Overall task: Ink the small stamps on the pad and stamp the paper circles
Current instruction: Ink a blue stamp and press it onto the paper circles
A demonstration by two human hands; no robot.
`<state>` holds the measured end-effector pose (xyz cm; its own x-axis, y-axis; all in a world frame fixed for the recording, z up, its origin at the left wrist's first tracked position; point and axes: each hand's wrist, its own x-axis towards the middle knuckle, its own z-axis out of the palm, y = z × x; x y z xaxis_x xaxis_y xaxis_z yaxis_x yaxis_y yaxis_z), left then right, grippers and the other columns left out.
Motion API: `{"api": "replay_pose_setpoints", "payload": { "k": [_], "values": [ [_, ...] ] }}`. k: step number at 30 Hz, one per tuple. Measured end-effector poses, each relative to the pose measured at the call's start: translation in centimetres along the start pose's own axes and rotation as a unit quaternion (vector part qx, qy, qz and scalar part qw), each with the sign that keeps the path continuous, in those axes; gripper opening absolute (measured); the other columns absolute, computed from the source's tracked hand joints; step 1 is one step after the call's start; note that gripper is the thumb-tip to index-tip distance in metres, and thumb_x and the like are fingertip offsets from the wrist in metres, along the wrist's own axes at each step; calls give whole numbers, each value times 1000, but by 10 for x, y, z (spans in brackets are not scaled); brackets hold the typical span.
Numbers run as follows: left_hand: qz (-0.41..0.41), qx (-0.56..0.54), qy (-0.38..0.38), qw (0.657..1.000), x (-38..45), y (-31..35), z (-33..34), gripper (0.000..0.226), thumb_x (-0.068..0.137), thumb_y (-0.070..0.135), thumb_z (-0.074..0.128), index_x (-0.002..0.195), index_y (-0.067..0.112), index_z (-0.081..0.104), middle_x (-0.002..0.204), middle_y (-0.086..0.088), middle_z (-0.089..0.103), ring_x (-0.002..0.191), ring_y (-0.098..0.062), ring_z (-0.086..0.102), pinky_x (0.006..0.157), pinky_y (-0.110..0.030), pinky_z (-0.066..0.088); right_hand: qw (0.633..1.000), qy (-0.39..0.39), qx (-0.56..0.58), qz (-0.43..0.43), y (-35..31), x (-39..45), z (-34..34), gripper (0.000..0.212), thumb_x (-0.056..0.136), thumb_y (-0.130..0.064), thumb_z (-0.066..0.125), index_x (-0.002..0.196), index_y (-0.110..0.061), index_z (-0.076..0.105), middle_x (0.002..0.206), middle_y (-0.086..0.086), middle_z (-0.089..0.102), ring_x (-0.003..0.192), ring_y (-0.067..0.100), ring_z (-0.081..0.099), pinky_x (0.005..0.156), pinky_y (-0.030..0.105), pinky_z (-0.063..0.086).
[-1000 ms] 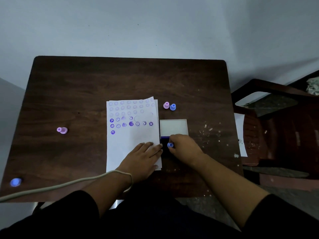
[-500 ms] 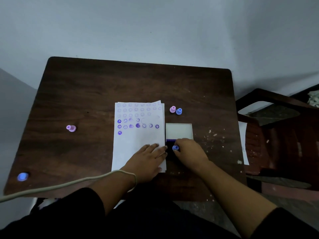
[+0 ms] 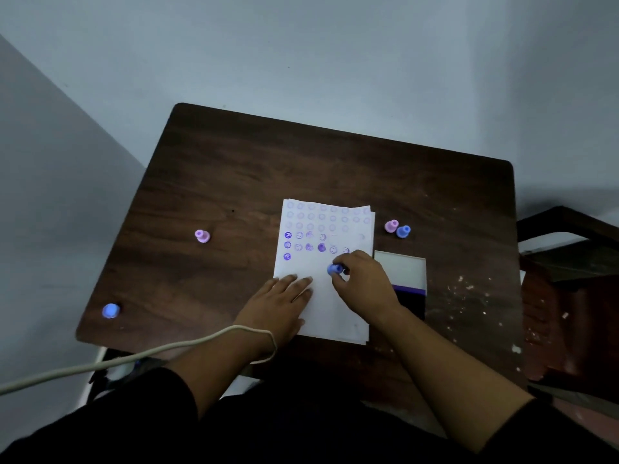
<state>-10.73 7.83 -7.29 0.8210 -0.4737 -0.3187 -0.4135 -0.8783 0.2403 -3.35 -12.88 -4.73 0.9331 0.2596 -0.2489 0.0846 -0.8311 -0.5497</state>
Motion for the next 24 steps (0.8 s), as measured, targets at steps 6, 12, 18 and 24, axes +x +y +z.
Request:
{"api": "replay_pose_setpoints", "payload": {
  "k": [6,12,18,24],
  "values": [
    [-14,-1,-13,1000,-16,-26,4,69,88,39,65,150,17,43,161,-4,35,145,-29,35,116,-48,30,1000,-9,-8,0,-29,22,25,19,95,-29,68,109,-18,72,105,0,68,88,10,58,78,22,42],
    [-2,5,-20,1000,-16,-43,8,74,85,38,66,151,15,41,161,-4,34,143,-29,37,116,-48,30,1000,-2,-27,14,-46,39,40,23,97,-29,67,114,-14,73,108,5,67,94,18,63,79,22,41],
    [19,7,-18,1000,-15,-49,3,73,92,40,59,155,15,32,164,-5,26,146,-29,30,120,-49,25,998,-13,-44,34,-54,52,51,25,97,-30,66,115,-14,73,109,6,67,96,20,64,84,25,46],
    [31,6,-14,999,-15,-54,9,74,90,42,62,153,15,35,162,-5,31,144,-29,35,117,-52,30,997,-22,-64,39,-61,59,56,26,98,-27,63,117,-13,73,109,10,67,96,23,64,87,30,49]
  ]
}}
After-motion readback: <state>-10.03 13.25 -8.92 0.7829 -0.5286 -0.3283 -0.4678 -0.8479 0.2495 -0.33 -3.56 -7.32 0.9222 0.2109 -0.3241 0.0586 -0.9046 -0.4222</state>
